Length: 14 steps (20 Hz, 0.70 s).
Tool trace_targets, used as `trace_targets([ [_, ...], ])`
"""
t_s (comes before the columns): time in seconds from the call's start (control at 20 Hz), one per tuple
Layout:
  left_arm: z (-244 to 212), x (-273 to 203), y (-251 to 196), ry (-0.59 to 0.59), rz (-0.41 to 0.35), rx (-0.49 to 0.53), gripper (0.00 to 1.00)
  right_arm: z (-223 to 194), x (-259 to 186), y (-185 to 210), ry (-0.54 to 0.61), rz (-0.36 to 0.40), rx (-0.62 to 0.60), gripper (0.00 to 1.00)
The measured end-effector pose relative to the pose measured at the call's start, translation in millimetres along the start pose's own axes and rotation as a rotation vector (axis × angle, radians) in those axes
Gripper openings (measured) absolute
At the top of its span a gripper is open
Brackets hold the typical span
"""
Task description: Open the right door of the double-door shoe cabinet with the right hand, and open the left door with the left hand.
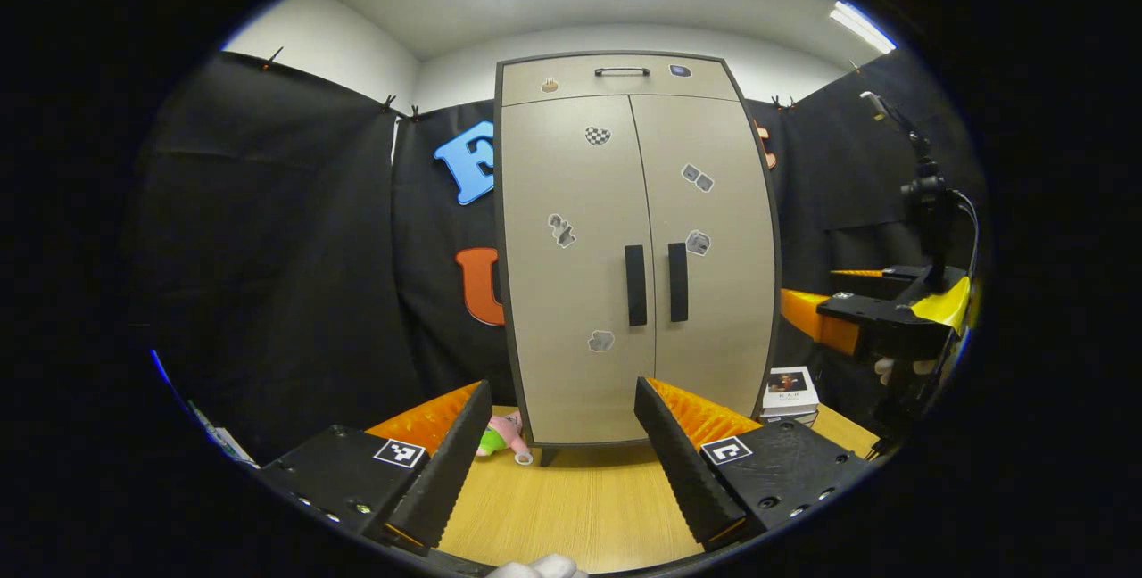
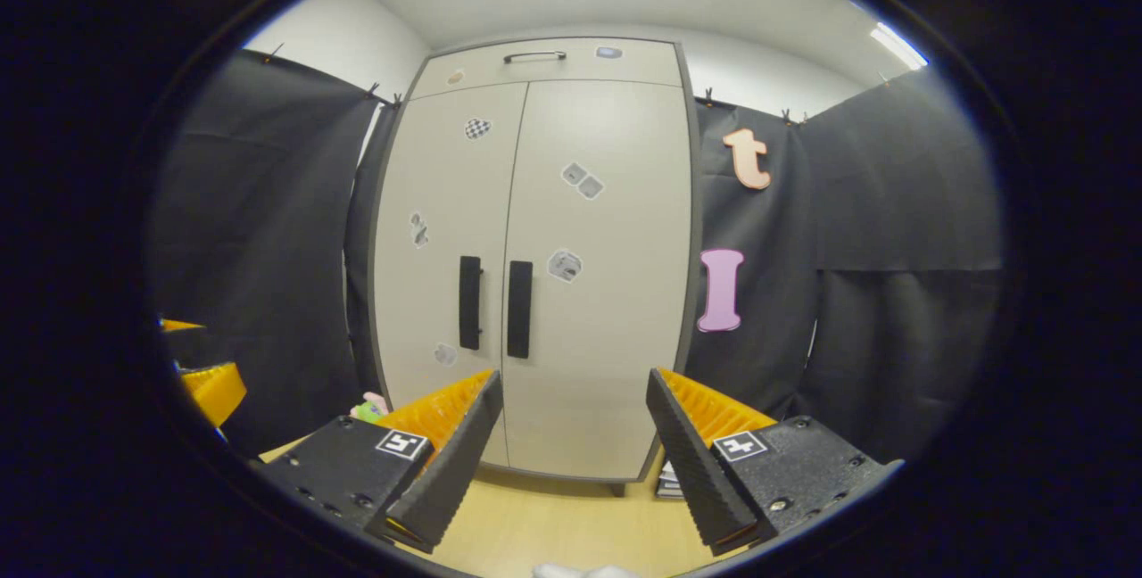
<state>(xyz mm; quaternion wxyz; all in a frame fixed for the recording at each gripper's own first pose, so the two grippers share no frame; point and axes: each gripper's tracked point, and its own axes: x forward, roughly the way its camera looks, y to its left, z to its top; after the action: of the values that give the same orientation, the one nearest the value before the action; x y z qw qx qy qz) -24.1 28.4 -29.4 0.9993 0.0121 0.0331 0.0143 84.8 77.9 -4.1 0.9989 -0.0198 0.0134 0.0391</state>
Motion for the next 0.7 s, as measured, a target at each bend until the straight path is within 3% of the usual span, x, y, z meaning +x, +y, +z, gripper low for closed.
trace_targets([
  [0.35,-4,-4,26,0.021,0.065,-0.007,0.96,5,91,35,0.036,0.015,0.022,1.0],
  [0.7,-6,-11,48,0.033,0.119,-0.004,0.96,5,169,51,0.073,-0.041,0.056,0.99],
])
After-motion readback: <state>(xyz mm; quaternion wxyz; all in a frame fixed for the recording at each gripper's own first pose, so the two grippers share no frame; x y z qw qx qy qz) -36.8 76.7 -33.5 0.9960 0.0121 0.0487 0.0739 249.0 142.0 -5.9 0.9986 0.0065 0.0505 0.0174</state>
